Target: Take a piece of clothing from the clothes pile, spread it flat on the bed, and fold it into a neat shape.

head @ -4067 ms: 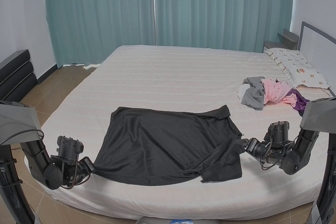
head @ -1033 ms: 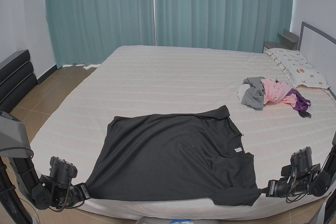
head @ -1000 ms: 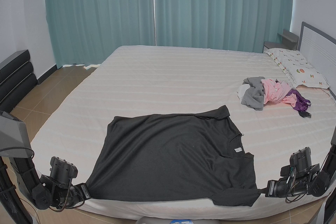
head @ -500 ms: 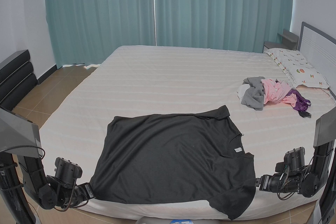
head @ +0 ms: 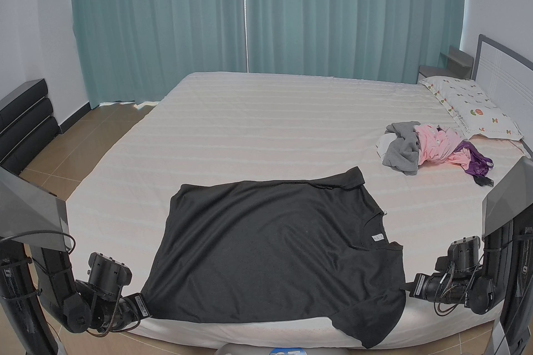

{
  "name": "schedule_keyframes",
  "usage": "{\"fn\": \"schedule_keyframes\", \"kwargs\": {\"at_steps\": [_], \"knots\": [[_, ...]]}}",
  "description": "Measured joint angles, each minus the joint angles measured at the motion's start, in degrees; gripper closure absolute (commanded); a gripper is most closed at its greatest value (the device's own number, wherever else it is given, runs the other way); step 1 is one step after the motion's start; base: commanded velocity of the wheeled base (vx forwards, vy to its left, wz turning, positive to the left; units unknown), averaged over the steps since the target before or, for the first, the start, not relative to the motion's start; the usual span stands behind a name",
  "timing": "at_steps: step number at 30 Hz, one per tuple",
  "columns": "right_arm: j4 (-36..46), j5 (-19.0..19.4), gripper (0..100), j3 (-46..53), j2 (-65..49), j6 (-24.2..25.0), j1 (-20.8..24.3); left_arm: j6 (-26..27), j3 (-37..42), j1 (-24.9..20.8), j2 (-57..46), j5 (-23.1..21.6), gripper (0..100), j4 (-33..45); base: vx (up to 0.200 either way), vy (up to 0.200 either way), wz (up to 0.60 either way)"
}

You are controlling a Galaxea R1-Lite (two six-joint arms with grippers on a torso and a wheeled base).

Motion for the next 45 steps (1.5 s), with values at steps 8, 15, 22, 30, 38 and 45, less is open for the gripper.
{"fn": "schedule_keyframes", "kwargs": {"at_steps": [8, 15, 22, 30, 38, 45], "knots": [[2.8, -0.6, 100, 0.2, -0.2, -0.1, -3.0, -0.1, 0.7, 0.0, 0.1, 0.0, 100, 0.0, 0.000, 0.000, 0.00], [9.9, -0.5, 100, 0.2, -4.1, -0.8, -4.9, -0.2, 1.0, -0.1, 0.1, -0.1, 100, 0.0, 0.000, 0.000, 0.00], [14.0, -0.9, 100, 0.2, -6.2, -2.5, -5.1, -0.2, 1.4, -0.5, 0.1, -0.1, 100, 0.0, 0.000, 0.000, 0.00], [17.0, -2.0, 100, 0.2, -7.4, -3.3, -4.7, -0.2, 1.2, -0.8, 0.1, 0.0, 100, -0.3, 0.000, 0.000, 0.00], [16.0, -1.2, 0, 0.2, -8.5, -2.0, -4.3, -0.3, 1.2, -0.8, 0.1, 0.0, 0, -3.1, 0.000, 0.000, 0.00], [15.8, -0.9, 0, 0.2, -12.4, 1.1, -4.0, -0.6, 1.6, -0.5, -0.7, 0.0, 0, -4.7, 0.000, 0.000, 0.00]]}}
